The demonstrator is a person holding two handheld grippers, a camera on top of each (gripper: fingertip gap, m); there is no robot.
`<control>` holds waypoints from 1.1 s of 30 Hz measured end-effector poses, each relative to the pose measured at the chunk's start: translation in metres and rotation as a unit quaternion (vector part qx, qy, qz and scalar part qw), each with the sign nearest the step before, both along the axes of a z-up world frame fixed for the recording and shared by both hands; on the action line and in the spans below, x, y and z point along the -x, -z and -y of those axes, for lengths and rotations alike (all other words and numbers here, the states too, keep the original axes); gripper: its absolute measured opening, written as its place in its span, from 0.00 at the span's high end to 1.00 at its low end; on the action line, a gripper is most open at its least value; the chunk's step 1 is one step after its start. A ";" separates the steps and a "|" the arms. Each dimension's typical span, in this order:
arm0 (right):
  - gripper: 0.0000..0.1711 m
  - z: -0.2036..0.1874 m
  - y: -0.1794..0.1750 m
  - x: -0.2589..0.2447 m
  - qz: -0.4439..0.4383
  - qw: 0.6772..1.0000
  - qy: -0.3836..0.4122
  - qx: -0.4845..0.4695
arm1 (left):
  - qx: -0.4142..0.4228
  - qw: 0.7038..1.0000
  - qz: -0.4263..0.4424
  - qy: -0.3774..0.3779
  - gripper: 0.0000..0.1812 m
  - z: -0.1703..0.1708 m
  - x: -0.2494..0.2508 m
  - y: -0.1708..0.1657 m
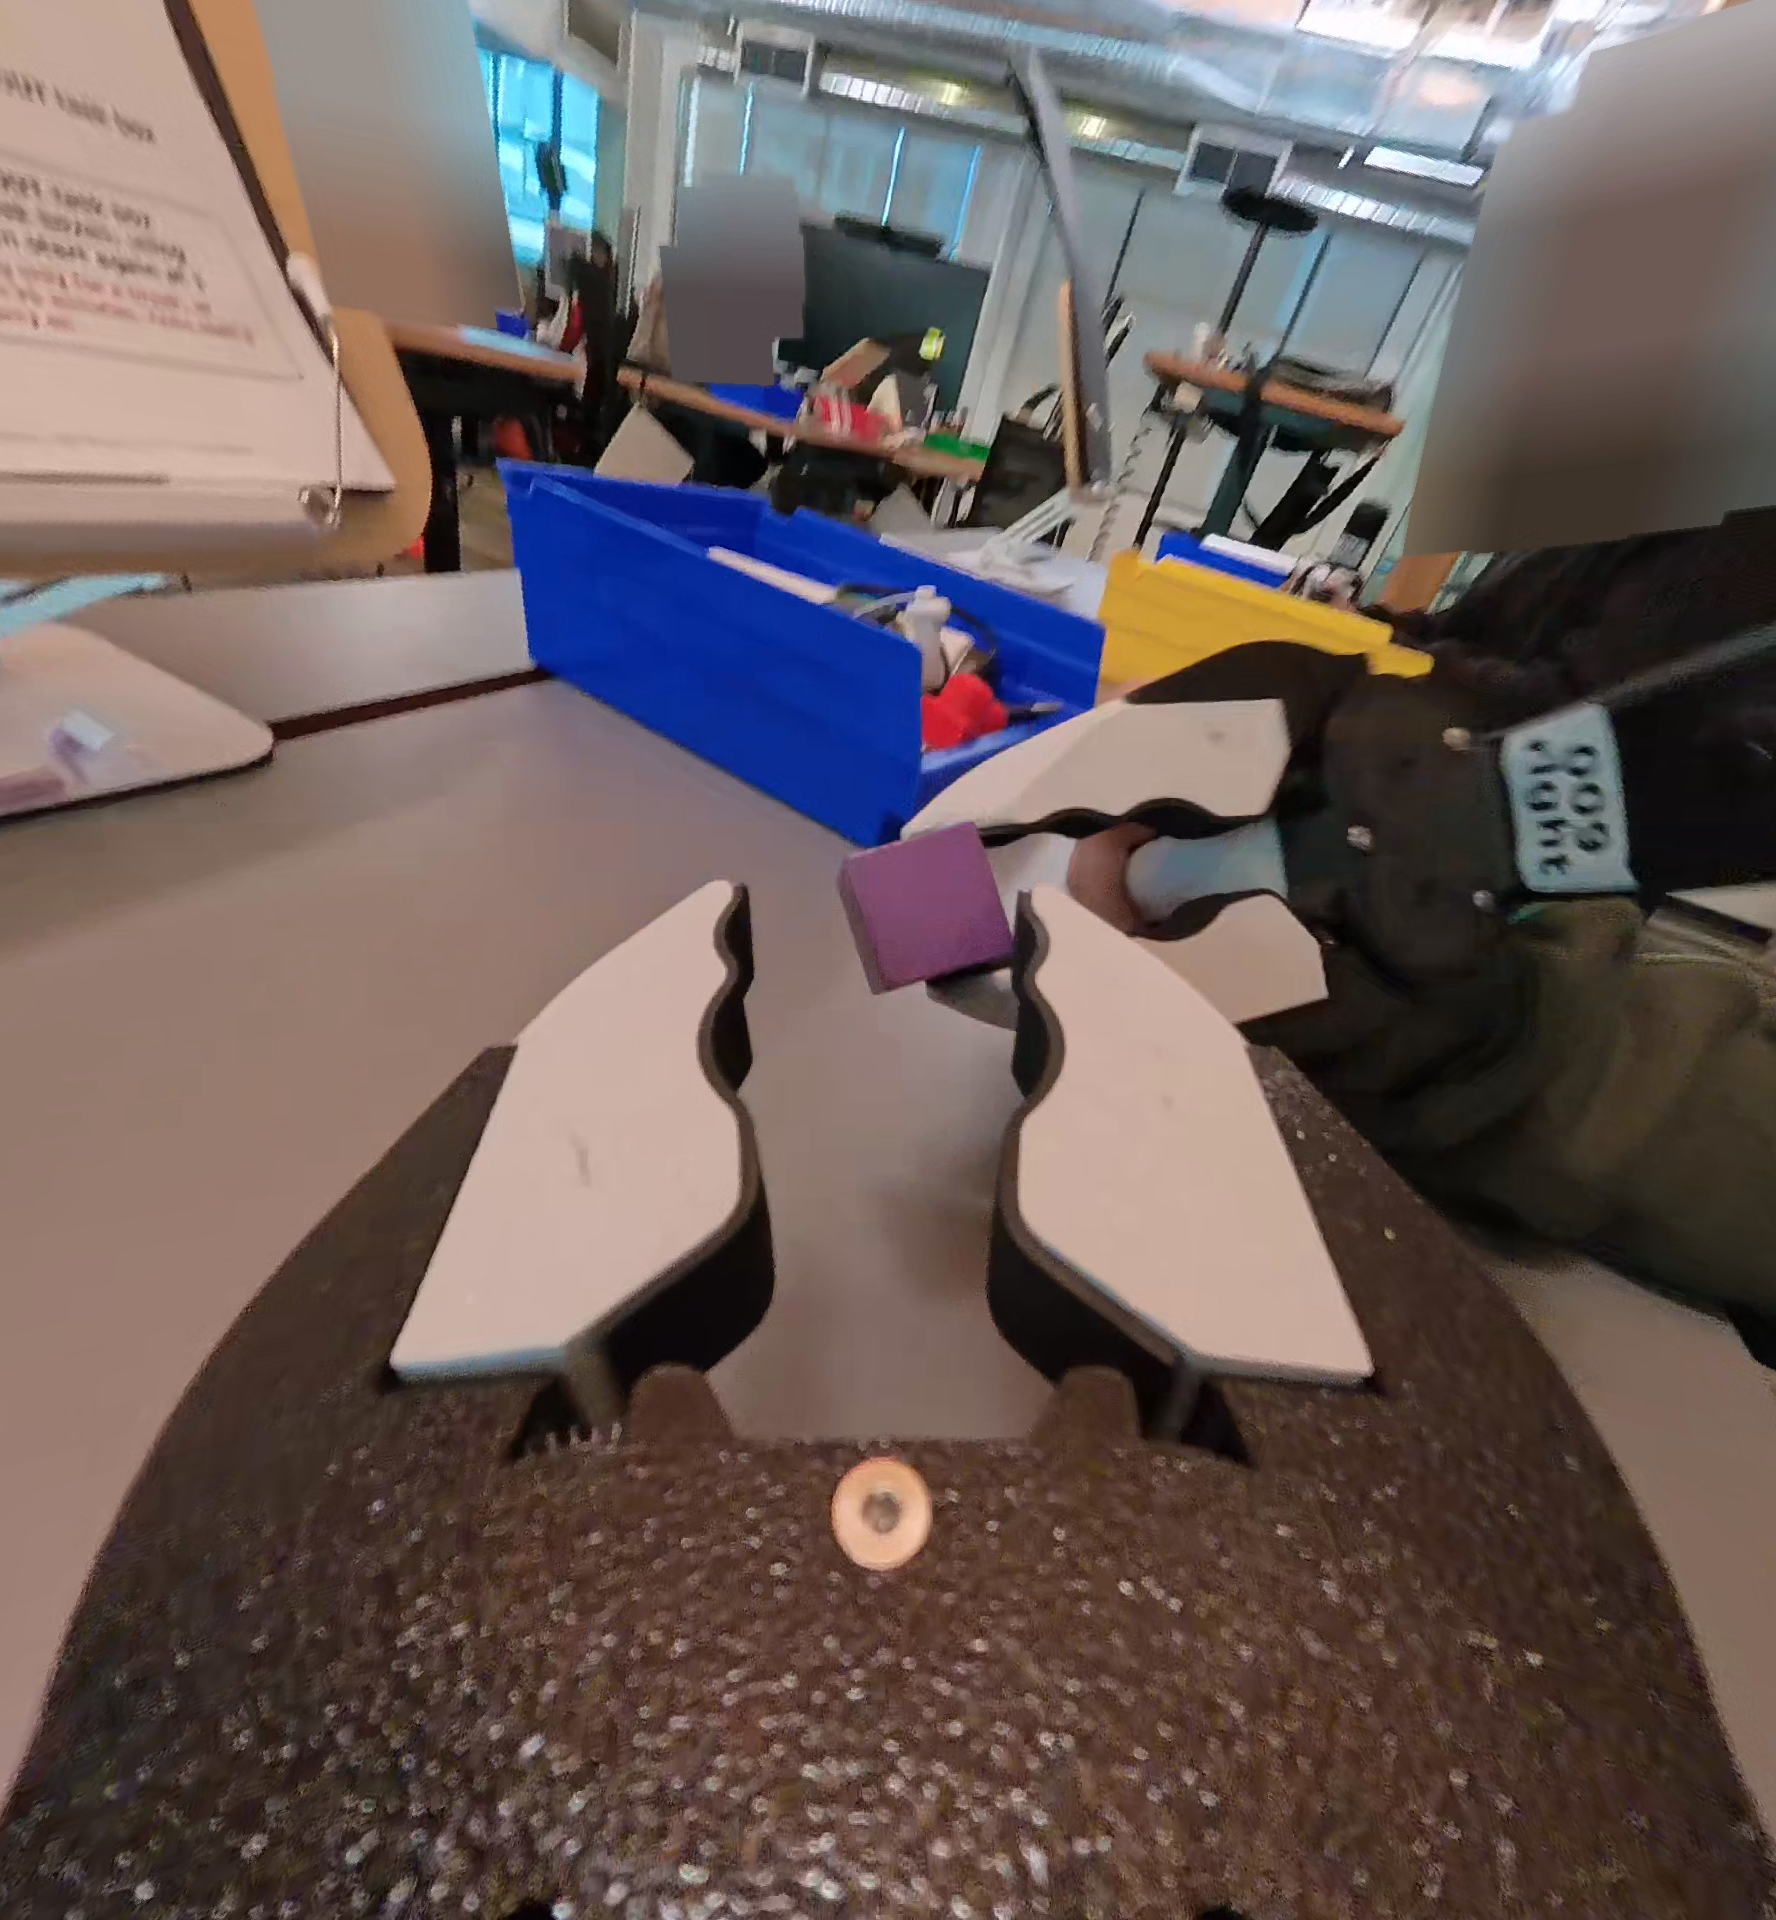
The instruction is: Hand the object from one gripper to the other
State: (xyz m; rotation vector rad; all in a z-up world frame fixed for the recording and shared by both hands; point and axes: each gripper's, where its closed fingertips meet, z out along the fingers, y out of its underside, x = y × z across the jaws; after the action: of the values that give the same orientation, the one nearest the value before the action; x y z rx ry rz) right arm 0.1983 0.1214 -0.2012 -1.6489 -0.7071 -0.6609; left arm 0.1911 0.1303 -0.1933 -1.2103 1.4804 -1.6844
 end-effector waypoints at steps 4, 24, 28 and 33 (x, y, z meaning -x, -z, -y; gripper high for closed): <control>0.85 -0.003 0.008 0.006 0.116 0.993 0.004 0.013 | -0.002 0.999 -0.050 0.011 0.72 0.004 -0.003 0.016; 0.85 -0.002 0.012 0.006 0.132 0.991 0.017 0.028 | -0.006 0.997 -0.069 0.040 0.85 0.006 0.000 0.021; 0.69 0.000 0.000 0.017 -0.221 0.973 -0.058 0.023 | 0.005 0.997 0.031 0.063 0.86 0.004 0.010 -0.003; 0.52 0.012 -0.025 0.042 -0.705 0.668 -0.215 0.101 | -0.052 0.982 0.150 0.105 0.85 0.018 0.027 -0.023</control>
State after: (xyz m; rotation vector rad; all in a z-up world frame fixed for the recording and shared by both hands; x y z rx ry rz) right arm 0.1564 0.1093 -0.1759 -1.5446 0.0573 1.0786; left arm 0.1644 0.1120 -0.1705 -0.7268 1.5236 -1.8075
